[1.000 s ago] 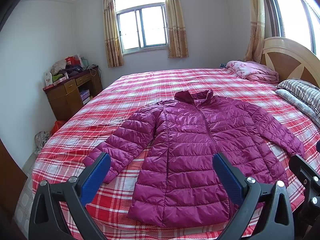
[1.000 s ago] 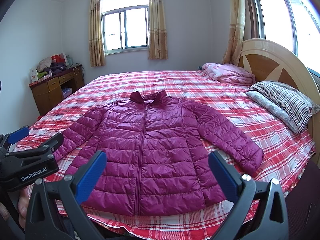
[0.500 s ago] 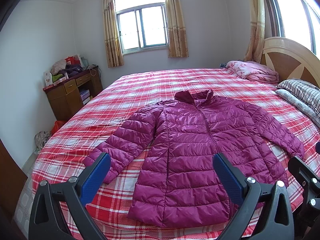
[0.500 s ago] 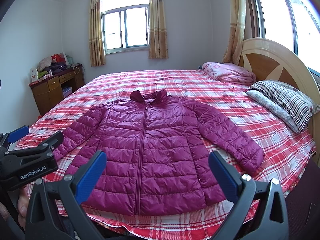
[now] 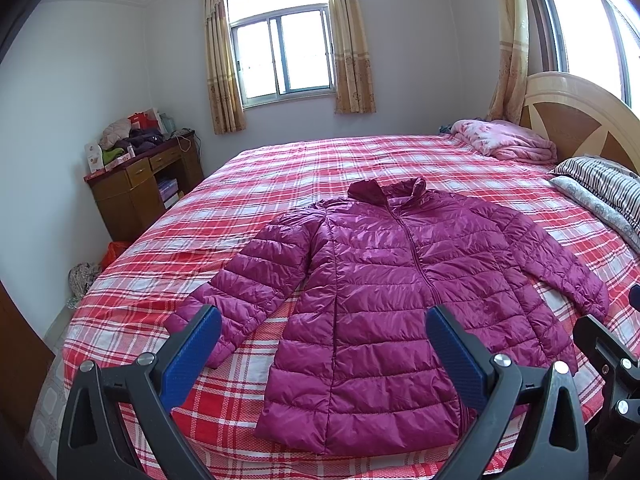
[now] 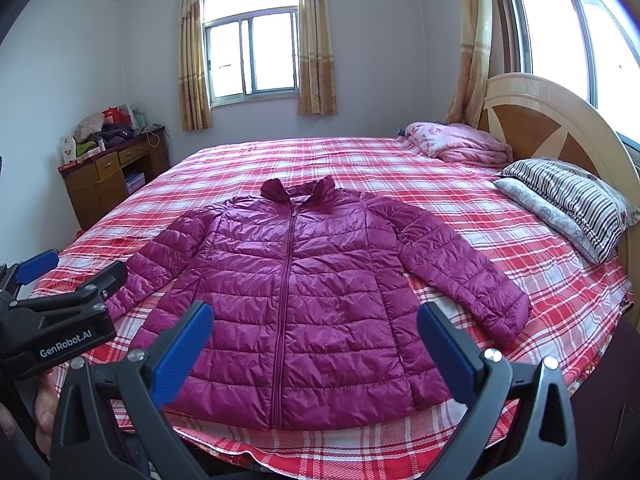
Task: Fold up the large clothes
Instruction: 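Move the right gripper to the jacket sleeve cuff and close on it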
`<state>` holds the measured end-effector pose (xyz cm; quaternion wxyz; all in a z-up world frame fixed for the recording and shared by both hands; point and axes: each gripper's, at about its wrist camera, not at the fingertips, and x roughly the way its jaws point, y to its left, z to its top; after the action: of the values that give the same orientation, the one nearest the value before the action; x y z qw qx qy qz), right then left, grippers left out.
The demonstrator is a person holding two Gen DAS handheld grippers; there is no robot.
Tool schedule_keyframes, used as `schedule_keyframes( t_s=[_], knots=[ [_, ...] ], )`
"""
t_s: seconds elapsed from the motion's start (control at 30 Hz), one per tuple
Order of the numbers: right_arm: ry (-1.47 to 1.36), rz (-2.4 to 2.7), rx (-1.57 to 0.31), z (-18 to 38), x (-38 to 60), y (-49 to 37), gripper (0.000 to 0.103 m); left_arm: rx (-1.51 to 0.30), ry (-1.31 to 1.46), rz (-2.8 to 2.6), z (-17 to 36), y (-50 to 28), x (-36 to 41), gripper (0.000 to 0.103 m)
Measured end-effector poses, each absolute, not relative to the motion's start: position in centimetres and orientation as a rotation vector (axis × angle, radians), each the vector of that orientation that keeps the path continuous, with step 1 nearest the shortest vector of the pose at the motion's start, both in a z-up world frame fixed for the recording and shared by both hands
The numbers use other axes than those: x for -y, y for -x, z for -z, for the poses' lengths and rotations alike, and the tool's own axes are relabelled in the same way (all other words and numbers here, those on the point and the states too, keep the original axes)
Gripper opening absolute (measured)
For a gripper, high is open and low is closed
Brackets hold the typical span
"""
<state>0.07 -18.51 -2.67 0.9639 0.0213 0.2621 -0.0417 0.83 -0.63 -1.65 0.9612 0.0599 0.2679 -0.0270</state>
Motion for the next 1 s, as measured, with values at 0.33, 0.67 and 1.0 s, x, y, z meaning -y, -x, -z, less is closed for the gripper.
schedule_keyframes(
  t_s=[0.33,0.67,1.0],
  knots=[
    [-0.078,0.127,-0.571,4.6,20.7,-2.1,0.103,-0.580,-0.139,0.083,3.5,-3.1,1.1,0.102],
    [-0.194,0.283,-0.664,9.1,28.5,-5.4,0.103,-0.584,-0.215,0.081,7.5,-8.3,2.4,0.102],
    [-0.426,0.532,-0.735,14.1,40.6,-5.9,0.101,-0.623,-0.260,0.043,11.7,-15.9,3.1,0.102]
  ],
)
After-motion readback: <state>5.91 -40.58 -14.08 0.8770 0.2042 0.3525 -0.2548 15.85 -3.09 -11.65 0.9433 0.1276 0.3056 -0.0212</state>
